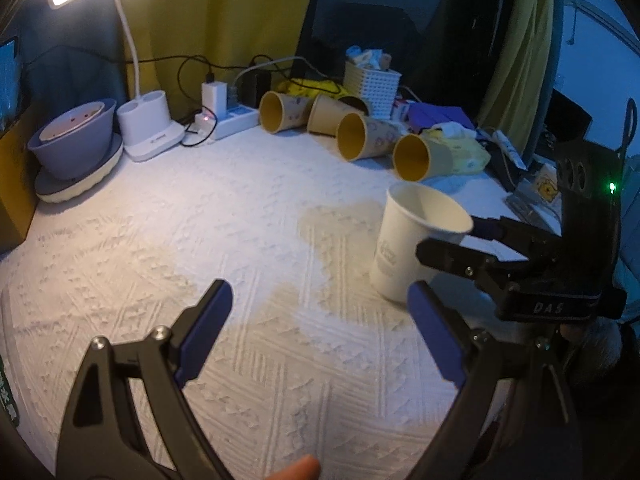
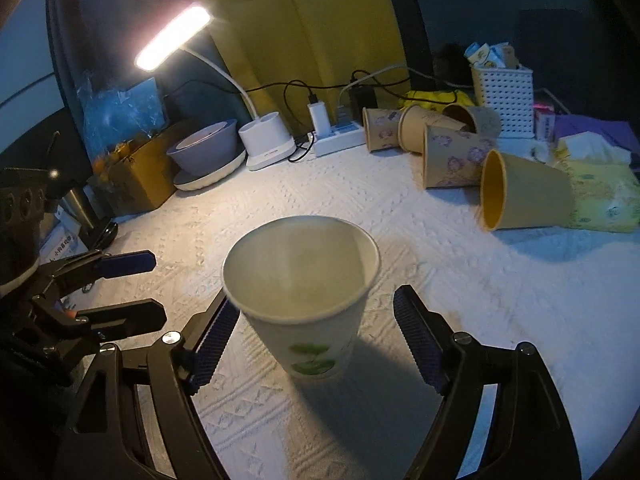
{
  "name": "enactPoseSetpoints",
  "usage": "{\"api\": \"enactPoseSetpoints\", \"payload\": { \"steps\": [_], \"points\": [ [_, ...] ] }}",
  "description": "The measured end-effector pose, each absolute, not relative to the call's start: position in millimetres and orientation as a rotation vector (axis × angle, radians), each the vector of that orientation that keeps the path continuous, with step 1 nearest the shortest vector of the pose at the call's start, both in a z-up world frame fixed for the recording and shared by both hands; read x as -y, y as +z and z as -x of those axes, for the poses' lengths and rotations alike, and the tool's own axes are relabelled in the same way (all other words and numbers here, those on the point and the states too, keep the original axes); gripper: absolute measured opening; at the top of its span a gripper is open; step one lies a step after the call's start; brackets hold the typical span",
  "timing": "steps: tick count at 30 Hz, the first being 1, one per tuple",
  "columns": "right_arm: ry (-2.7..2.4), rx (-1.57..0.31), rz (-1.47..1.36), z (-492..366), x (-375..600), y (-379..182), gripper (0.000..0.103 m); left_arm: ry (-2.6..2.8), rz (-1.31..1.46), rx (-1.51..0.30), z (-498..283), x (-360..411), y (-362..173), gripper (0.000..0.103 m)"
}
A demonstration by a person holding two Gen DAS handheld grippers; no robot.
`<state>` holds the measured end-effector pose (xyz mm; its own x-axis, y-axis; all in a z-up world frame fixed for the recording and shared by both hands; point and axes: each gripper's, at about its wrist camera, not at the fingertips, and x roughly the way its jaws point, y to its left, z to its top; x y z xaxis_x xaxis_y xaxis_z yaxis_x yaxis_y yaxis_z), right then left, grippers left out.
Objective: Flip cup upright
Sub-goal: 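Lower the upright white cup onto the table and open the right tool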
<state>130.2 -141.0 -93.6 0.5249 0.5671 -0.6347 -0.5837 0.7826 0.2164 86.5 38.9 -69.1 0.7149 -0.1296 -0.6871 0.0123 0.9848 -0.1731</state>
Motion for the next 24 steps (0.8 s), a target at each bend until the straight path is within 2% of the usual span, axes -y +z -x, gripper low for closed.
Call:
{"api": "enactPoseSetpoints", "payload": {
  "steps": [12,24],
  "points": [
    [0.577,-0.745,0.097,-92.4,146.9,-87.5,0.082,-0.144,0.150,-0.723,-60.6,-26.2,-57.4,0.090],
    [0.457,-0.708,0.109,-56.0,163.9,-59.8,0.082,-0.156,0.112,-0.623,-29.3,-16.6,-23.4,0.091]
  ]
}}
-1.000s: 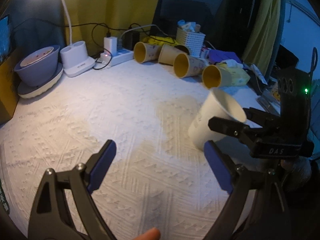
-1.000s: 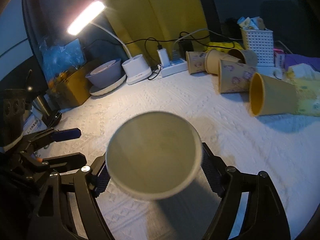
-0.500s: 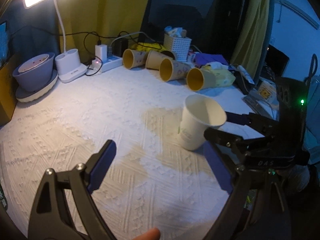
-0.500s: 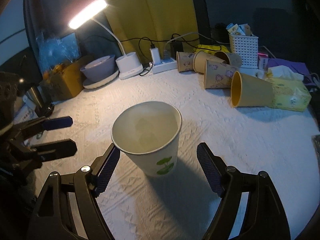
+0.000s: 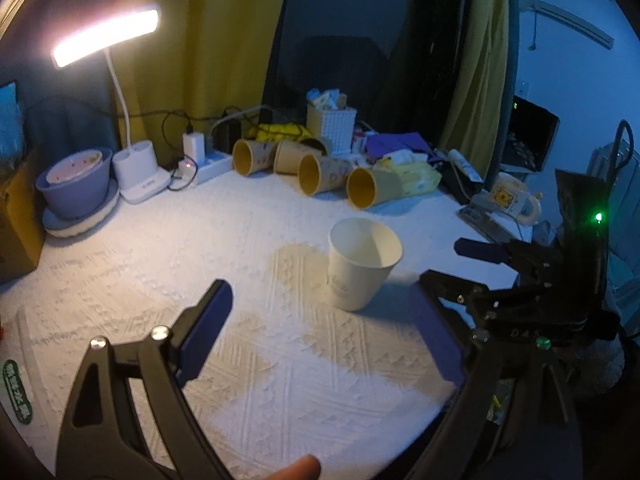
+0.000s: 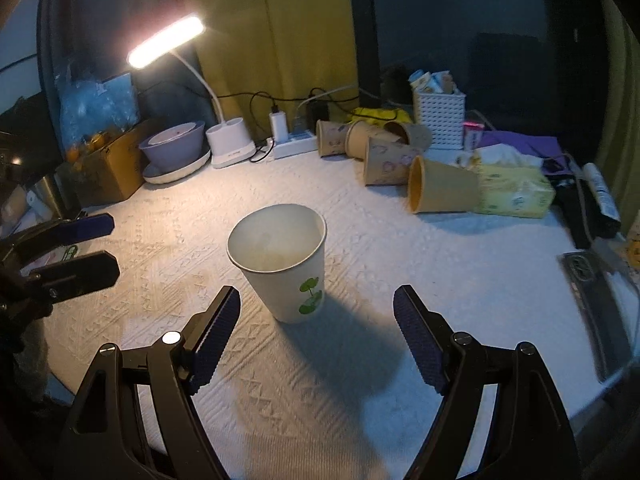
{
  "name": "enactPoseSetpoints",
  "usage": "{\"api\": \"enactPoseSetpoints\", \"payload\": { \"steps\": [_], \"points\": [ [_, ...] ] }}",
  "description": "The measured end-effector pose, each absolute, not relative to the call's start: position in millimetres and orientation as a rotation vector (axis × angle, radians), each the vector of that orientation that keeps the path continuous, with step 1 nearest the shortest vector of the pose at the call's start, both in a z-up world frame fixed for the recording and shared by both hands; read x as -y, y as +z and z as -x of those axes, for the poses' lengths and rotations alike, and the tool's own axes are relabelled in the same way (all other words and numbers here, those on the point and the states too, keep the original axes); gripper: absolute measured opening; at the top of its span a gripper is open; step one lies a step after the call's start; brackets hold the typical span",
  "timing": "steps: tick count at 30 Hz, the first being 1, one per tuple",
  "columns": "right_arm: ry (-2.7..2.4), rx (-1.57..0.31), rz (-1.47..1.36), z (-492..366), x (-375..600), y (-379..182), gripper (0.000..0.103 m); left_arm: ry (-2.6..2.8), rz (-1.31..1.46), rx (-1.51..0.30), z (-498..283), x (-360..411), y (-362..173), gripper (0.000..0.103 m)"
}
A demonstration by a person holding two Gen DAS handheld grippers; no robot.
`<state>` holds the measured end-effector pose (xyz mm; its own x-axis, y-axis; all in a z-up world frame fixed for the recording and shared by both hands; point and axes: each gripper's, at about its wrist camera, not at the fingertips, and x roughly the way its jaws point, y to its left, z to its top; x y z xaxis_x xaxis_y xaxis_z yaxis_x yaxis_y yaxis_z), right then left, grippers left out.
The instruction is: Flip cup upright
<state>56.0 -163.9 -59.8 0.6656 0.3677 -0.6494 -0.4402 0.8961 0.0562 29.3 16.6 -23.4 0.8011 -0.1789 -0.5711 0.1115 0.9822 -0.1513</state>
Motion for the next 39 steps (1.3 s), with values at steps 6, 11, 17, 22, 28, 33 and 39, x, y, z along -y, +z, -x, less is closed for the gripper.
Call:
{"api": "enactPoseSetpoints", "payload": {
  "steps": [6,11,17,22,28,33,39],
  "points": [
    [0.414,-0.680,0.092,-36.7,172.9,-36.8,0.082,-0.154,0.104,-0.568,-7.0,-11.5,-1.9,0.091],
    [0.380,-0.638,0.092,-18.4,177.5,-15.7,0.082,-0.137,0.095,-0.534,11.0,-4.9,12.6,0.091],
    [0.379,-0.581,0.099,0.9,176.8,9.5,0.082,-0.120,0.085,-0.481,25.5,-1.4,28.4,0.091],
    [0.373,-0.539,0.097,11.0,176.4,27.8,0.082,-0.094,0.079,-0.437,34.7,-3.2,40.1,0.091],
    [0.362,-0.501,0.102,21.8,178.3,43.5,0.082,-0.054,0.052,-0.377,47.6,-4.4,52.9,0.091],
    [0.361,-0.464,0.104,30.0,180.0,56.7,0.082,-0.013,0.031,-0.319,59.1,-5.6,66.8,0.091],
    [0.363,-0.431,0.114,40.7,179.2,68.6,0.082,0.005,0.065,-0.270,70.7,-13.7,77.5,0.092]
  ]
}}
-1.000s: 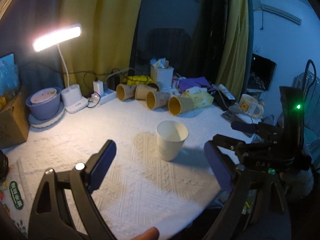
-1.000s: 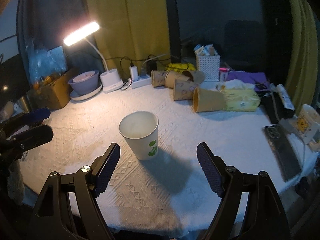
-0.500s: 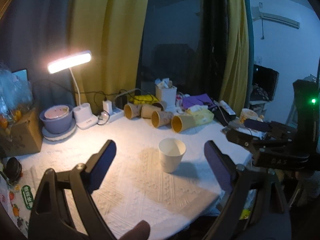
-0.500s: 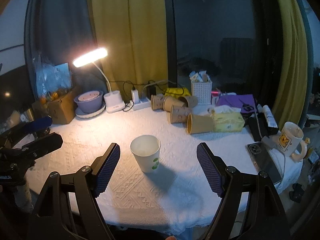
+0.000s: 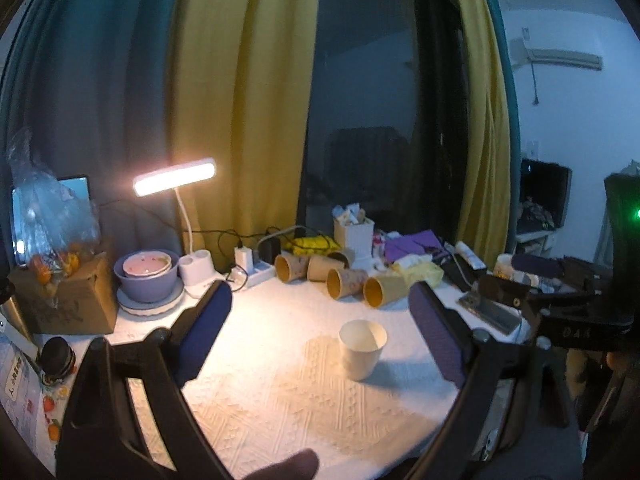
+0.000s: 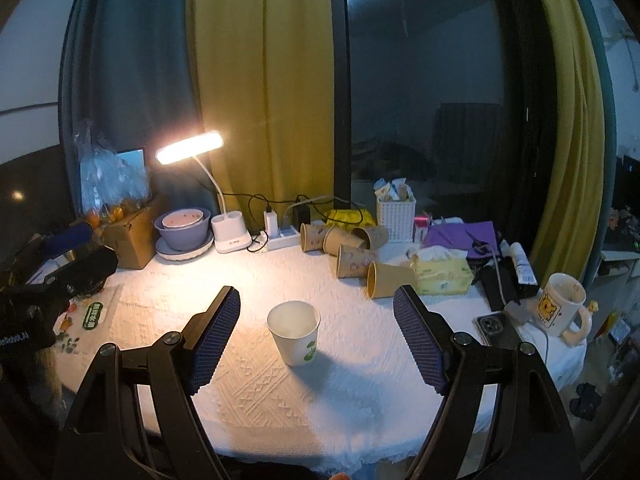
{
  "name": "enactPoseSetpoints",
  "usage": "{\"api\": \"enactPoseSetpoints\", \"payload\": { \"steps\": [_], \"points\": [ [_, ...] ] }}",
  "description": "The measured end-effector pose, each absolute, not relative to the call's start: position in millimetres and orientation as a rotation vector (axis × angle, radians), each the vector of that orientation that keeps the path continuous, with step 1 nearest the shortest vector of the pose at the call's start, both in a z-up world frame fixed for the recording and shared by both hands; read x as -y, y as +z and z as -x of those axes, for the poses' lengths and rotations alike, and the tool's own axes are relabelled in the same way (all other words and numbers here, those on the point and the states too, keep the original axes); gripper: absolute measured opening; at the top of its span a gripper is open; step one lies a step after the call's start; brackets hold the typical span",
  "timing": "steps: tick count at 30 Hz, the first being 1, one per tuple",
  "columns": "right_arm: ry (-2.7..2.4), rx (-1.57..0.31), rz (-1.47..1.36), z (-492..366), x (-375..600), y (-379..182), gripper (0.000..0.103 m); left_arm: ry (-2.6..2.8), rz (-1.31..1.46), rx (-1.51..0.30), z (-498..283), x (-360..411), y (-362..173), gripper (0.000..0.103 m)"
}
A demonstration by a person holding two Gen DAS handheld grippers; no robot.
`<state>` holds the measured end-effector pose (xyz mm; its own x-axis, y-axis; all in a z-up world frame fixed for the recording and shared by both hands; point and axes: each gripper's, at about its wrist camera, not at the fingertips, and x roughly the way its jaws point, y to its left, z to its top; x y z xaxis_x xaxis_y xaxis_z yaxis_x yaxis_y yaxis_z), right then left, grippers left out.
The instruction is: Flip cup upright
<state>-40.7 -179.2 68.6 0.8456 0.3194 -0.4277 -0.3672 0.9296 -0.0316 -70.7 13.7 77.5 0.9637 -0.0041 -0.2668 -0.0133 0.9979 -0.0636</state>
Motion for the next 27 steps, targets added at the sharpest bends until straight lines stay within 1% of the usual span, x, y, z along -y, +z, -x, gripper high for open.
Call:
{"api": "enactPoseSetpoints", "payload": {
  "steps": [1,3,11,27],
  "points": [
    [0.363,-0.426,0.114,42.3,178.9,70.3,0.082,0.009,0.074,-0.264,72.8,-15.7,78.0,0.095],
    [0.365,-0.417,0.116,44.4,178.1,73.4,0.082,0.019,0.100,-0.253,75.3,-22.2,79.9,0.096],
    [0.371,-0.410,0.125,47.1,170.9,77.8,0.082,0.052,0.156,-0.219,86.0,-38.1,83.5,0.096],
    [0.379,-0.428,0.137,45.9,160.1,74.0,0.082,0.074,0.178,-0.231,85.6,-46.3,78.9,0.096]
  ]
}}
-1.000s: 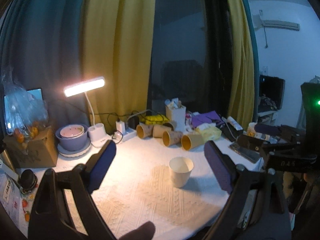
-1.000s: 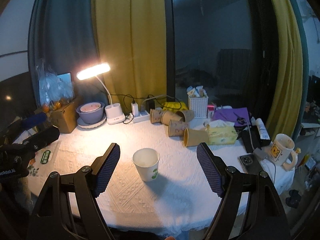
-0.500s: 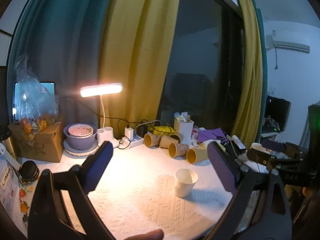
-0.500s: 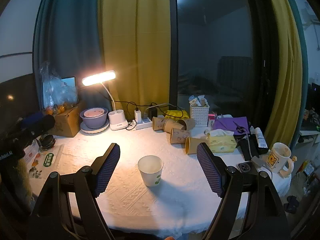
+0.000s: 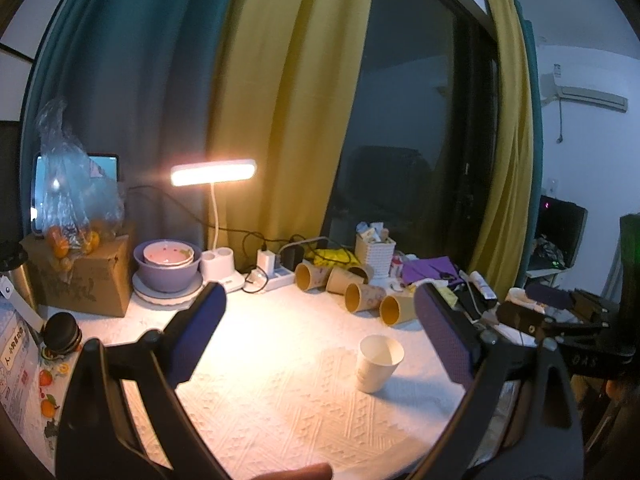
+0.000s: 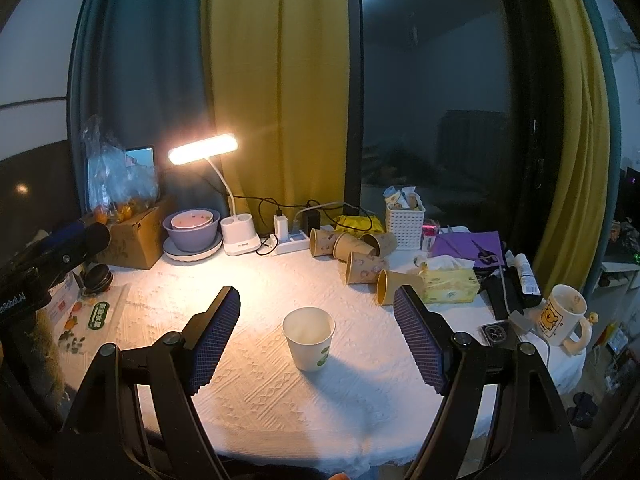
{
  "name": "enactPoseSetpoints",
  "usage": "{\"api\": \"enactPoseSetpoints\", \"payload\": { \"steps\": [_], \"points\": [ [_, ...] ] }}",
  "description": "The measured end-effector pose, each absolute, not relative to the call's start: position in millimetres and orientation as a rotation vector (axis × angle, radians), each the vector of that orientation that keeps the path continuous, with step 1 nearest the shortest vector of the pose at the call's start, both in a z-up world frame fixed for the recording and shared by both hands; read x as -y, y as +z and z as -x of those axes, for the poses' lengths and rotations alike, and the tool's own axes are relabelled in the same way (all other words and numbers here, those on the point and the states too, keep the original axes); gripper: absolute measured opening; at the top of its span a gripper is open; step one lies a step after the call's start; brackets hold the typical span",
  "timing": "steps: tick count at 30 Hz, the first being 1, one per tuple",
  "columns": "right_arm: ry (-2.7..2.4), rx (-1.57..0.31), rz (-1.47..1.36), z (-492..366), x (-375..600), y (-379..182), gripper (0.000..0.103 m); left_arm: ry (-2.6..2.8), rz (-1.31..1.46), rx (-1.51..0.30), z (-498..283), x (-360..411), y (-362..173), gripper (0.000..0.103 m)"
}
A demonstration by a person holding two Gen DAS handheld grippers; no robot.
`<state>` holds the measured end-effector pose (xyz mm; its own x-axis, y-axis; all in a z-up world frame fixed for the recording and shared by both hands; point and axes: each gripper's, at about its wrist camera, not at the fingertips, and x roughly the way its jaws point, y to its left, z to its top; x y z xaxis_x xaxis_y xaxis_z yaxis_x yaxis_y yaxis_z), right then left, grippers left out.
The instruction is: Flip cup upright
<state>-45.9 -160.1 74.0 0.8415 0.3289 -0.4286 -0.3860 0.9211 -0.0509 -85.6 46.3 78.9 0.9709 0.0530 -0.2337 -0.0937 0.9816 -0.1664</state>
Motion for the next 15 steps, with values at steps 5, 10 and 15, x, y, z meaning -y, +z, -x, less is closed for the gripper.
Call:
{"api": "enactPoseSetpoints", "payload": {
  "steps": [5,10,15],
  "points": [
    [0.379,-0.428,0.138,45.9,160.2,74.0,0.082,0.072,0.173,-0.234,85.4,-44.4,78.8,0.096],
    [0.378,-0.429,0.137,45.8,159.9,73.1,0.082,0.068,0.171,-0.238,84.8,-42.4,78.0,0.096],
    [0.379,-0.437,0.136,47.7,159.1,68.2,0.082,0.053,0.164,-0.247,83.0,-40.6,76.6,0.096]
  ]
}}
